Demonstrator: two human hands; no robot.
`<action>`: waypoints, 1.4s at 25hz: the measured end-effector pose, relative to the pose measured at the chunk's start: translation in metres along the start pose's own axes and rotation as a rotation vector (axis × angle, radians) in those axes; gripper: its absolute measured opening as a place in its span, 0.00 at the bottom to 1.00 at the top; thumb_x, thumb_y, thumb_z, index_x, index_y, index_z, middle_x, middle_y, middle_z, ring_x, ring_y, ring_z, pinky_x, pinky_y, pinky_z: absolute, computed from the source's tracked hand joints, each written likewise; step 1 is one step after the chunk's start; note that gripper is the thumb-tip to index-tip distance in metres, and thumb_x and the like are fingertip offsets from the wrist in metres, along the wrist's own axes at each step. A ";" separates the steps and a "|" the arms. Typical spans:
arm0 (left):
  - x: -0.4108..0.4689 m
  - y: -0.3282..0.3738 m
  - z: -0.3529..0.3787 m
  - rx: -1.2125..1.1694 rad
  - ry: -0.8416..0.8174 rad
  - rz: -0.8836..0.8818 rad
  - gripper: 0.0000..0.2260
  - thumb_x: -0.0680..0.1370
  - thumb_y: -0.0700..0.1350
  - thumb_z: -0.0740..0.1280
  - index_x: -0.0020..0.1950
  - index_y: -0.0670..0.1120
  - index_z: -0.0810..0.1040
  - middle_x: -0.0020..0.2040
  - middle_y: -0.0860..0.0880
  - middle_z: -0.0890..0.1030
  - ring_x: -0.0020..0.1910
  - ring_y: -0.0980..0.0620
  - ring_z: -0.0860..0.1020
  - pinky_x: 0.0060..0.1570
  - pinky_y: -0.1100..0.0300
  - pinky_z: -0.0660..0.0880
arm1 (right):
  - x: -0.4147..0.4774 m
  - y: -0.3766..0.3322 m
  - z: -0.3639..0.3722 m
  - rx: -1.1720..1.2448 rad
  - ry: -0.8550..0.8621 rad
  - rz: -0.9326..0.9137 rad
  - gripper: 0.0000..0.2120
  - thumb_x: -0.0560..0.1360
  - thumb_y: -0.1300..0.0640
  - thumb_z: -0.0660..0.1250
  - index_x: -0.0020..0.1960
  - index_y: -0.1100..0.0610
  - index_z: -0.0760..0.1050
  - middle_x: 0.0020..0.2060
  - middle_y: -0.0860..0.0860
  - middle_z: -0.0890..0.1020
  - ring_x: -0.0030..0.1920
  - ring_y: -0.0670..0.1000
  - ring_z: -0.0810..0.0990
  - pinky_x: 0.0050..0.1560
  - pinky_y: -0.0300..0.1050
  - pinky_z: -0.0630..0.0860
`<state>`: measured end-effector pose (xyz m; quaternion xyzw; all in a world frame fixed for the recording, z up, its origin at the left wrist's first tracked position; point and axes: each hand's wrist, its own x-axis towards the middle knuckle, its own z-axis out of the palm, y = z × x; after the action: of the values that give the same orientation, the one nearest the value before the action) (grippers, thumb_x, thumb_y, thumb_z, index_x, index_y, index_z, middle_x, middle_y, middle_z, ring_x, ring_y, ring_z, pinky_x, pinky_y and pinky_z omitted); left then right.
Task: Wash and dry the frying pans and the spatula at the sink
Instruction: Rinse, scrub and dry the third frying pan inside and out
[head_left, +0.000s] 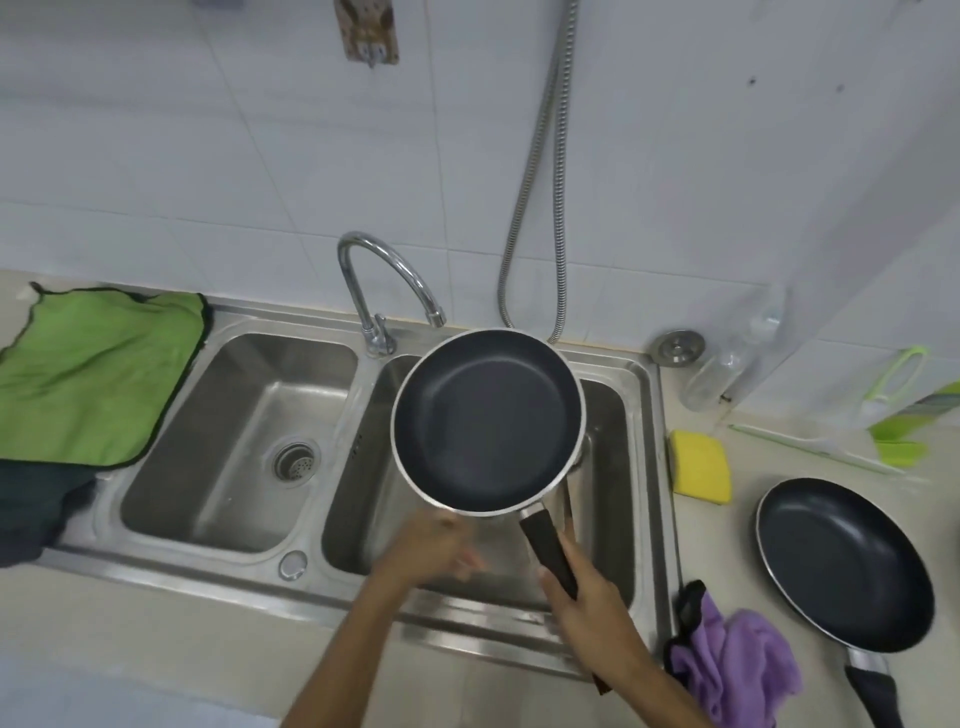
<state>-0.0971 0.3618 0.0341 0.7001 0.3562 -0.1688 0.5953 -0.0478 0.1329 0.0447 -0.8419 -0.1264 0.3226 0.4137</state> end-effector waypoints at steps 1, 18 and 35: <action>0.007 0.003 -0.037 0.145 0.232 -0.004 0.12 0.77 0.44 0.67 0.35 0.45 0.84 0.34 0.46 0.86 0.41 0.41 0.86 0.48 0.47 0.83 | 0.002 -0.001 0.003 0.014 0.007 0.009 0.25 0.81 0.44 0.65 0.72 0.26 0.59 0.57 0.42 0.83 0.45 0.40 0.84 0.47 0.33 0.78; 0.147 0.043 -0.156 0.938 0.684 0.589 0.29 0.73 0.29 0.66 0.74 0.41 0.69 0.75 0.41 0.72 0.69 0.40 0.76 0.57 0.43 0.76 | 0.011 -0.040 0.065 0.194 0.251 0.023 0.23 0.82 0.50 0.66 0.73 0.33 0.65 0.61 0.23 0.74 0.58 0.33 0.78 0.62 0.32 0.73; -0.034 0.021 0.064 -0.506 -0.254 -0.012 0.17 0.85 0.48 0.63 0.60 0.37 0.84 0.56 0.42 0.87 0.59 0.45 0.84 0.61 0.56 0.79 | -0.016 -0.045 0.046 0.277 0.212 0.000 0.24 0.81 0.61 0.64 0.62 0.30 0.70 0.45 0.35 0.81 0.40 0.46 0.84 0.37 0.37 0.78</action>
<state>-0.0937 0.2900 0.0564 0.5003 0.3138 -0.1642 0.7901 -0.0877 0.1816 0.0660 -0.8061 -0.0362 0.2465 0.5367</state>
